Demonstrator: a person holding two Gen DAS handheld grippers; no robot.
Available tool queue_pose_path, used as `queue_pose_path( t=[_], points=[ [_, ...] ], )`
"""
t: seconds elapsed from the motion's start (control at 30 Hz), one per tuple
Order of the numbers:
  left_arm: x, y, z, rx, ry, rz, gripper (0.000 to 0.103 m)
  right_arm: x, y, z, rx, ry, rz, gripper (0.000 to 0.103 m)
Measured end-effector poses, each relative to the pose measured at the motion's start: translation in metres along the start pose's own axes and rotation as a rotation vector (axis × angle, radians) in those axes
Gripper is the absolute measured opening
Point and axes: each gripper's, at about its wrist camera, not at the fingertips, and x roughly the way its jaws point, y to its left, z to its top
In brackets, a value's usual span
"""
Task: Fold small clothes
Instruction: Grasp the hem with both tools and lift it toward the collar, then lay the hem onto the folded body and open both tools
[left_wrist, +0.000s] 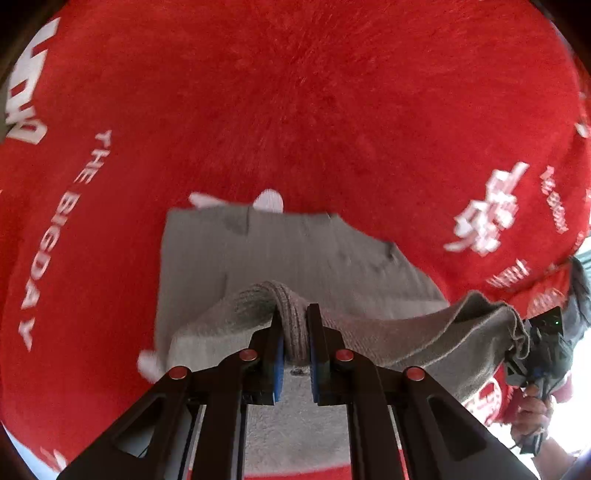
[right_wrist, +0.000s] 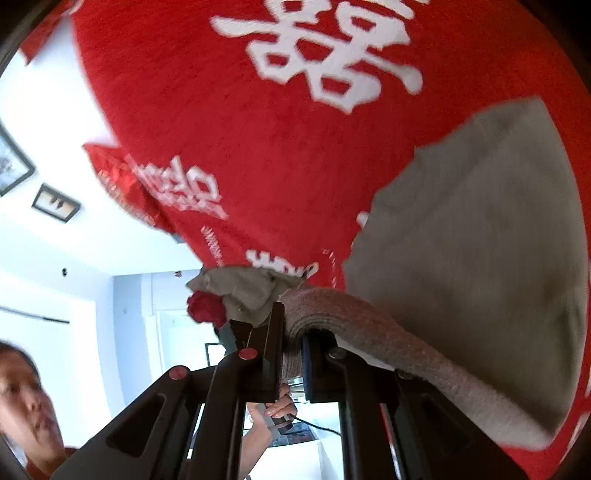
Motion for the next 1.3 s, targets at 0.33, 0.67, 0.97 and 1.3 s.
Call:
queue_pose_path(
  t=[0.33,0.67,0.97,1.3],
  points=[
    [0.091,0.008,0.031,0.006,0.079,0.142,0.012,0.029,-0.079,0.078,0.104,-0.012,-0.224,0.009],
    [0.059,-0.017,0.03,0.077,-0.029,0.313,0.072,0.024,-0.073,0.09,0.102,-0.043,-0.355,0.059],
    [0.065,-0.016,0.003,0.153,0.045,0.435,0.072,0.037,-0.014,0.057,-0.193,0.031,-0.638,0.058],
    [0.111,0.002,0.042,0.163,0.095,0.411,0.072,0.067,-0.021,0.081,-0.381,0.038,-0.876,0.058]
  ],
)
